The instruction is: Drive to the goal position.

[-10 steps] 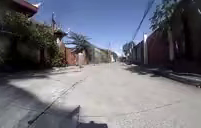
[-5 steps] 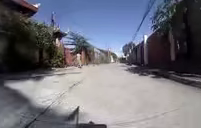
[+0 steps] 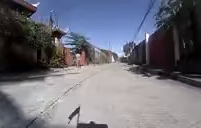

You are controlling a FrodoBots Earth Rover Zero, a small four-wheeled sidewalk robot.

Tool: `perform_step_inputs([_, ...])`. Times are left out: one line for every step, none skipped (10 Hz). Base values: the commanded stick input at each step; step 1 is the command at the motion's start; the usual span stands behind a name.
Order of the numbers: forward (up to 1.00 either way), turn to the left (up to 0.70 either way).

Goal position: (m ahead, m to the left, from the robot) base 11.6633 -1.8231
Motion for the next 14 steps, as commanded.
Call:
perform_step_inputs([0.70,-0.03])
perform_step_inputs([0.70,-0.03])
perform_step_inputs([0.70,-0.03])
perform_step_inputs([0.70,-0.03])
perform_step_inputs([0.70,-0.03])
perform_step_inputs([0.70,-0.03])
perform_step_inputs([0.70,-0.03])
perform_step_inputs([0.70,-0.03])
perform_step_inputs([0.70,-0.27])
perform_step_inputs([0.70,-0.35])
perform_step_inputs([0.70,-0.35])
perform_step_inputs([0.70,-0.35])
perform_step_inputs([0.70,-0.35])
perform_step_inputs([0.70,-0.35])
